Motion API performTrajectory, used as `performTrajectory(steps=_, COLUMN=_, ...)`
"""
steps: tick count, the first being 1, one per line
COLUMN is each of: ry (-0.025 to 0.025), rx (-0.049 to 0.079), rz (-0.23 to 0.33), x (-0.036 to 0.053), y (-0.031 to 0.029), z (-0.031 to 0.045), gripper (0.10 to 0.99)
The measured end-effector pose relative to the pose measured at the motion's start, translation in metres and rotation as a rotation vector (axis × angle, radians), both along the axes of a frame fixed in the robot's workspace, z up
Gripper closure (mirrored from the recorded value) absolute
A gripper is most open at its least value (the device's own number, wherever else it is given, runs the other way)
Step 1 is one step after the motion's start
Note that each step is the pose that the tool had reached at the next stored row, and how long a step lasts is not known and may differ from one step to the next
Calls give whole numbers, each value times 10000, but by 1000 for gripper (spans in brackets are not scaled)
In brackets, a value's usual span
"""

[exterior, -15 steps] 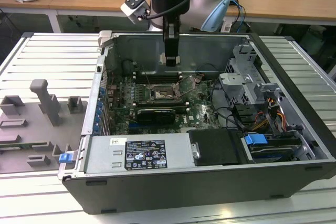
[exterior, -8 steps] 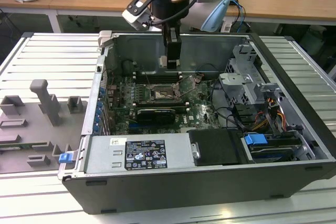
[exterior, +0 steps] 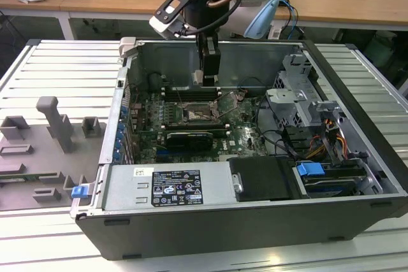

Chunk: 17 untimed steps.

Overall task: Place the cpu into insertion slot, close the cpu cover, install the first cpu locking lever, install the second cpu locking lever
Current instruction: 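Place the cpu into insertion slot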

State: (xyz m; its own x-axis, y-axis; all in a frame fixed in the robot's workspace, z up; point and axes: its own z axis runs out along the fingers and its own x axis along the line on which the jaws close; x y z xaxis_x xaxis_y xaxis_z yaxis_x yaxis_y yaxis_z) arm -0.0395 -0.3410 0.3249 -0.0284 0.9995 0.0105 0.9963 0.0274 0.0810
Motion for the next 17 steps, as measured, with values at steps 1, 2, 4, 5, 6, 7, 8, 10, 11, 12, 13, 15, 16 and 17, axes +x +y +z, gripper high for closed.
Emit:
performTrajectory(steps=1, ry=0, rx=0, rz=0, x=0, y=0, z=-5, gripper=553)
performTrajectory(steps=2, ry=0, rx=1, rz=0, x=0, y=0, z=-9, gripper=553)
performTrajectory(steps=4, ry=-1, rx=1, rz=0, x=0, y=0, z=-19, gripper=553)
performTrajectory(steps=5, ry=0, rx=0, rz=0, x=0, y=0, z=-25, gripper=553)
performTrajectory(steps=6, ry=0, rx=-1, rz=0, x=0, y=0, z=-29, gripper=553)
performTrajectory(steps=7, ry=0, rx=0, rz=0, x=0, y=0, z=-32, gripper=553)
performTrajectory(steps=8, ry=0, rx=0, rz=0, x=0, y=0, z=-36, gripper=553)
performTrajectory(steps=10, ry=-1, rx=1, rz=0, x=0, y=0, z=-42, gripper=553)
performTrajectory(steps=11, ry=-1, rx=1, rz=0, x=0, y=0, z=-48, gripper=553)
performTrajectory(steps=12, ry=-1, rx=1, rz=0, x=0, y=0, z=-51, gripper=553)
performTrajectory(steps=13, ry=0, rx=0, rz=0, x=0, y=0, z=-57, gripper=553)
performTrajectory(steps=15, ry=0, rx=0, rz=0, x=0, y=0, z=-68, gripper=553)
performTrajectory(steps=16, ry=-1, rx=1, rz=0, x=0, y=0, z=-72, gripper=553)
performTrajectory(steps=17, ry=-1, rx=0, rz=0, x=0, y=0, z=-77, gripper=553)
